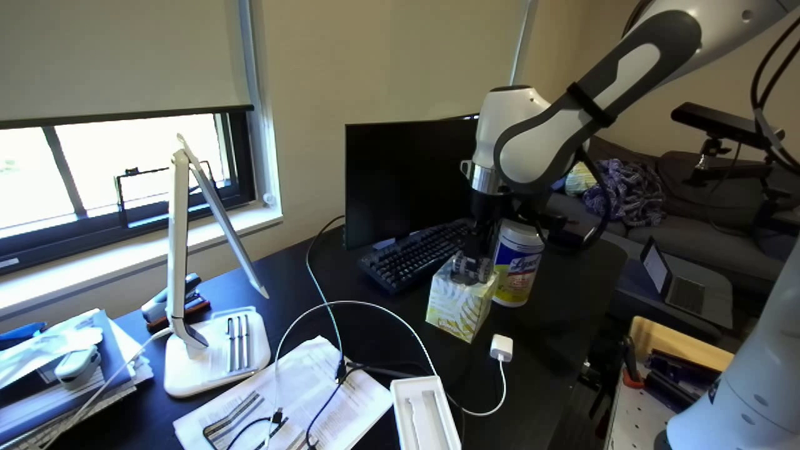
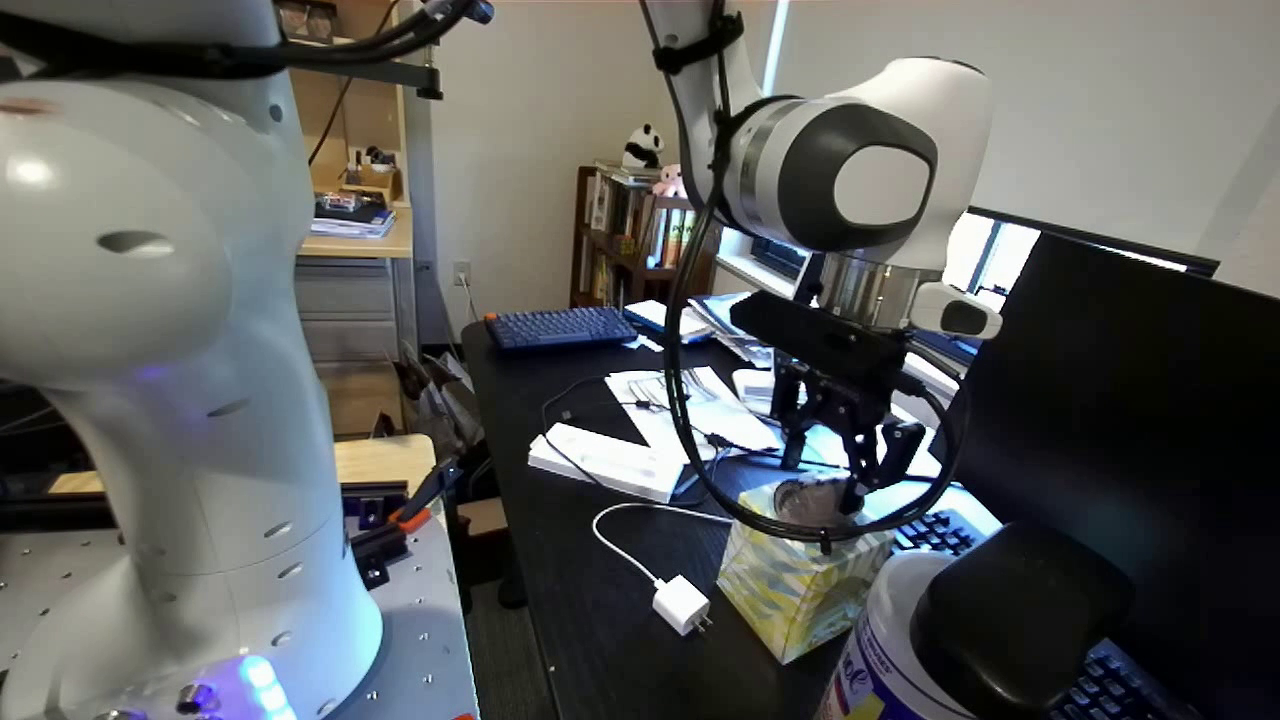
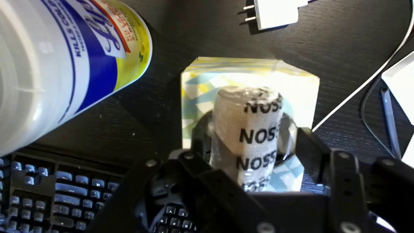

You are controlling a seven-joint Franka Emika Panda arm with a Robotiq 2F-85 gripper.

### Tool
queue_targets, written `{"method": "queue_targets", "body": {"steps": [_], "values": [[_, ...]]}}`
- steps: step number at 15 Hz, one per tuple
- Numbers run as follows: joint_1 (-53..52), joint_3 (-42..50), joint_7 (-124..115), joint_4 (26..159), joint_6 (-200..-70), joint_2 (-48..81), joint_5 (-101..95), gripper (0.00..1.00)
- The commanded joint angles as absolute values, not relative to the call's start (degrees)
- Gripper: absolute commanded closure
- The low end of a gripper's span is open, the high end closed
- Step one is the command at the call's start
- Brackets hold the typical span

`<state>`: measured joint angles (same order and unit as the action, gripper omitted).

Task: Pick the object and put it on the tissue box

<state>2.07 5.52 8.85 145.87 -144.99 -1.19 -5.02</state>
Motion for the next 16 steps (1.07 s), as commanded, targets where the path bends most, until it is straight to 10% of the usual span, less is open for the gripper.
{"method": "queue_targets", "body": {"steps": [1,16], "values": [[2.9,5.1,9.6,146.6,-145.2,-2.2,-5.5,0.01],[-2.7,0.7,7.4,137.7,-135.9,-16.8,5.2,0.0]]}}
